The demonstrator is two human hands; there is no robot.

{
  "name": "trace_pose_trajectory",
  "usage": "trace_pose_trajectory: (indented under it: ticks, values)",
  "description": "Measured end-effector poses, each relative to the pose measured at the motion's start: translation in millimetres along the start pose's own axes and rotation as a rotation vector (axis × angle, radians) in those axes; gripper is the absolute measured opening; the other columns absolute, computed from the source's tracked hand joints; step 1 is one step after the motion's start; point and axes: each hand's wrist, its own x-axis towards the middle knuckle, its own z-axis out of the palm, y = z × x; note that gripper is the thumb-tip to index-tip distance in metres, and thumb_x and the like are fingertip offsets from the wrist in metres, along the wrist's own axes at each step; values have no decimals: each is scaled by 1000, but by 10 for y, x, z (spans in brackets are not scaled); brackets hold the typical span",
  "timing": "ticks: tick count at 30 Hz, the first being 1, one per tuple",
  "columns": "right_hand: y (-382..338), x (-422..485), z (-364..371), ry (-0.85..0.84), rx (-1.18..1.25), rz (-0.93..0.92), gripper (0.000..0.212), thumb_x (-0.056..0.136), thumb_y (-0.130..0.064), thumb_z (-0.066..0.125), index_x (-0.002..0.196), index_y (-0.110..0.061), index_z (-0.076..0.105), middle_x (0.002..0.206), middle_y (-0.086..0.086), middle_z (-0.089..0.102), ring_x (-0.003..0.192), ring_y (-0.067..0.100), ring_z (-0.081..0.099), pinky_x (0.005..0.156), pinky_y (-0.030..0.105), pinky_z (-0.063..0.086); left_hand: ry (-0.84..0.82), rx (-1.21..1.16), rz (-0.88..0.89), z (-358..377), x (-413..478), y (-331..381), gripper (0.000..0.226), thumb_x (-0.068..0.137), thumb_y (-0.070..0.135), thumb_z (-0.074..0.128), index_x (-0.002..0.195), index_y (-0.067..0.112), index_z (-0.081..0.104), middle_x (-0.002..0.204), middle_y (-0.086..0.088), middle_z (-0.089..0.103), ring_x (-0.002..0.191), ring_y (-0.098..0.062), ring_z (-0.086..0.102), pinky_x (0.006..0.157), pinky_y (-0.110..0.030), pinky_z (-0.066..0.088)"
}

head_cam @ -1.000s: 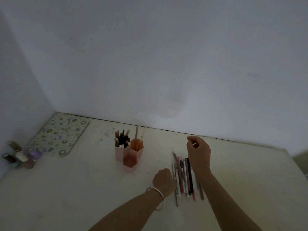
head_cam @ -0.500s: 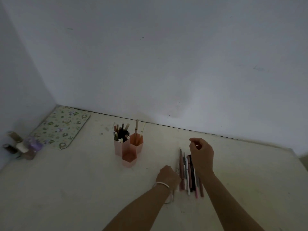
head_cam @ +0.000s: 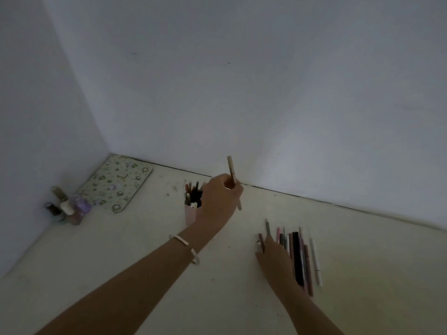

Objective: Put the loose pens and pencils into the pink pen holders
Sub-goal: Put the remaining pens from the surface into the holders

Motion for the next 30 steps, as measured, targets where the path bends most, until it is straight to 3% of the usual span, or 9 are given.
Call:
trace_pose_trajectory:
  ticks: [5,8,11,13,15,18,22,28,30]
  values:
    - [-131,84,-17,8,-95,-49,21,95,-23,49,111,-11,54,109,4,67,104,20,64,89,29,48,105,-38,-35,-470,163,82,16,85,22,62,76,11,69,67,-3,71,61,-18,67,63,-33,57]
    - [-262,115,-281,132,2,-115,47,93,-32,57,132,-10,43,93,3,65,86,20,64,80,29,48,141,-57,-47,-624,251,47,22,86,19,58,76,3,70,67,-11,71,61,-26,68,66,-41,57]
    - [-523,120,-667,387,427,-235,64,93,-13,53,148,-25,24,71,-3,57,58,9,54,55,21,46,136,46,-17,-633,273,-55,27,88,23,56,73,5,71,59,-9,67,50,-14,60,52,-33,52]
    - [-701,146,-880,555,614,-326,54,95,-15,50,143,-30,31,68,-7,54,56,8,53,52,11,43,100,216,31,-572,249,-145,30,90,28,56,65,15,67,51,5,61,40,-2,52,43,-17,41]
    - [-868,155,-1047,648,738,-397,47,95,-15,53,137,-29,35,72,-8,56,62,7,55,54,8,43,55,347,63,-471,227,-232,28,90,34,55,70,20,68,58,9,63,50,-3,58,50,-19,46]
    - [-1028,146,-1139,659,819,-459,45,95,-16,56,132,-29,34,76,-7,61,63,10,59,54,13,46,51,595,94,-319,244,-371,27,90,40,54,80,20,70,73,5,66,71,-13,61,62,-27,50]
    - [-1080,167,-1018,614,828,-432,46,92,-19,61,127,-30,33,84,-6,67,66,10,59,58,16,46,86,748,162,-198,324,-495,26,89,41,58,83,19,70,76,4,61,77,-12,55,62,-25,48]
    - [-1053,215,-768,574,782,-400,49,89,-23,66,125,-28,34,84,-9,67,67,12,58,61,18,49,85,639,124,-194,316,-497,30,80,41,66,104,24,66,96,6,64,85,-12,60,72,-28,51]
    - [-1043,250,-714,551,767,-384,48,88,-25,66,124,-27,34,85,-10,67,69,12,59,62,22,51,126,540,115,-291,314,-428,33,81,46,63,107,26,64,91,8,64,80,-10,59,72,-28,51]
